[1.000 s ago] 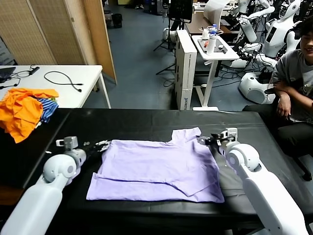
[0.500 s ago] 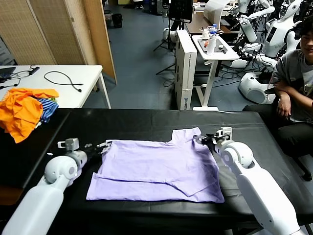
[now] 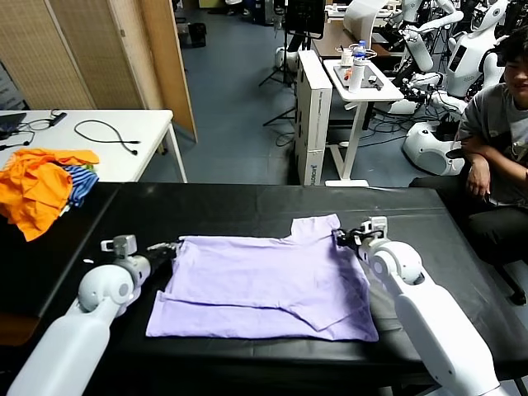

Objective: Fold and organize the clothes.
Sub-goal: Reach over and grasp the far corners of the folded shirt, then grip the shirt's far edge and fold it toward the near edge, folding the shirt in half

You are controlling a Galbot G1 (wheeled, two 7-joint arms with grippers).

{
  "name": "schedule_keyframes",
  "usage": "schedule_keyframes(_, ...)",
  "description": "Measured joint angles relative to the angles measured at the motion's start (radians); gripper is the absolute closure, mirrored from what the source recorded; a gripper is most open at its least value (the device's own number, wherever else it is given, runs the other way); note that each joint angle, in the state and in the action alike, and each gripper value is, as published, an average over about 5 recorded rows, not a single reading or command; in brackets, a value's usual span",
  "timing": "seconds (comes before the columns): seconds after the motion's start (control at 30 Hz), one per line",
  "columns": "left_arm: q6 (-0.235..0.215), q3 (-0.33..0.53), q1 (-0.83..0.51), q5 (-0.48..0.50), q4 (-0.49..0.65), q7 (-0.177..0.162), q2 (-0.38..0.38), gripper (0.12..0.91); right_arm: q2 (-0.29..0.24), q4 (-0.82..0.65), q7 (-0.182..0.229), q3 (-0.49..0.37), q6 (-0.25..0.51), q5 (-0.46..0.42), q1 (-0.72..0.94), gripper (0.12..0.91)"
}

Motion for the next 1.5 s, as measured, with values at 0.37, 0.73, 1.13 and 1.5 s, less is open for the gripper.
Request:
schedule_keyframes(0.37, -0.008, -0.02, 0.02, -0.008, -0.038, -0.002, 0.034, 0.885, -0.052, 0.141, 0.013, 0.059, -0.009, 0.042, -0.074, 0.885)
schedule_keyframes(0.73, -0.013, -0.111, 0.129, -0.02, -0.159, 0.001, 0.065, 0.885, -0.131, 0.358, 0.033, 0.16, -0.066, 0.062, -0.22, 0.885)
schedule_keyframes(1.13, -0.021, -0.215, 0.333, 0.044, -0.376, -0.008, 0.048, 0.885, -0.188, 0.523, 0.044, 0.271, -0.066, 0.056, -0.437, 0.885)
schedule_keyframes(1.5, -0.032, -0.3, 0.548, 0.113, -0.522, 0.003, -0.009, 0.885, -0.189, 0.561, 0.039, 0.288, -0.066, 0.011, -0.582, 0.885)
